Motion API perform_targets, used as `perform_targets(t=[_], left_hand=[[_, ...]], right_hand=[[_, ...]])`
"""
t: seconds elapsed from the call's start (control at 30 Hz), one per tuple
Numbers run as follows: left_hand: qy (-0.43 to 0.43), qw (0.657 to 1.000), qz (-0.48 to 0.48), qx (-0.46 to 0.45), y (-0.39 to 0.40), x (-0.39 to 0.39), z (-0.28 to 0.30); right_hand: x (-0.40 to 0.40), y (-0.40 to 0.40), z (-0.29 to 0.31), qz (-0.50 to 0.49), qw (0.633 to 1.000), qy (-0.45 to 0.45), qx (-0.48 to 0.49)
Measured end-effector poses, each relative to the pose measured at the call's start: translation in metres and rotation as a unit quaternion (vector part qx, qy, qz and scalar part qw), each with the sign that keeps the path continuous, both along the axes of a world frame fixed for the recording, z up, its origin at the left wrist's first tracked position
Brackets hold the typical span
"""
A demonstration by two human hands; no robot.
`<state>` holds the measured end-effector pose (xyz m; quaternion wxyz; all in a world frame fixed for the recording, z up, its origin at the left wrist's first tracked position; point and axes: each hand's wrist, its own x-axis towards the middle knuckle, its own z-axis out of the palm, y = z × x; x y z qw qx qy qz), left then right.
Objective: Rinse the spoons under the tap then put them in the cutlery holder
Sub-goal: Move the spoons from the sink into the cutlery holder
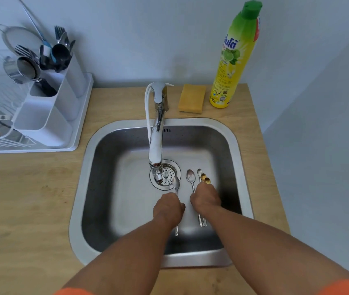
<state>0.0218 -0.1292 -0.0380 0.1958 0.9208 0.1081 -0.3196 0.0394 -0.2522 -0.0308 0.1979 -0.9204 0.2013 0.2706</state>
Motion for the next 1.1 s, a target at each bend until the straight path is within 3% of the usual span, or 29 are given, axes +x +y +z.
perform_targets(t=[0.3, 0.5, 0.77, 1.1], left_hand=[[-0.018, 0.994, 0.097, -0.037, 0.019, -0.003, 0.005], [-0.152, 0.975, 0.156, -0.052, 0.067, 0.009, 0.03], [-0.321, 0.917, 0.212, -0.11, 0.138, 0.038, 0.098], [-0.516, 0.803, 0.268, -0.129, 0.215, 0.099, 0.217]], right_hand=[[-0.016, 0.018, 0.003, 0.004, 0.999, 0.003, 0.032], [-0.019, 0.043, 0.014, 0.063, 0.993, -0.012, 0.101], [-0.029, 0.082, 0.029, 0.099, 0.978, -0.08, 0.167], [-0.02, 0.124, 0.066, 0.094, 0.959, -0.137, 0.228]])
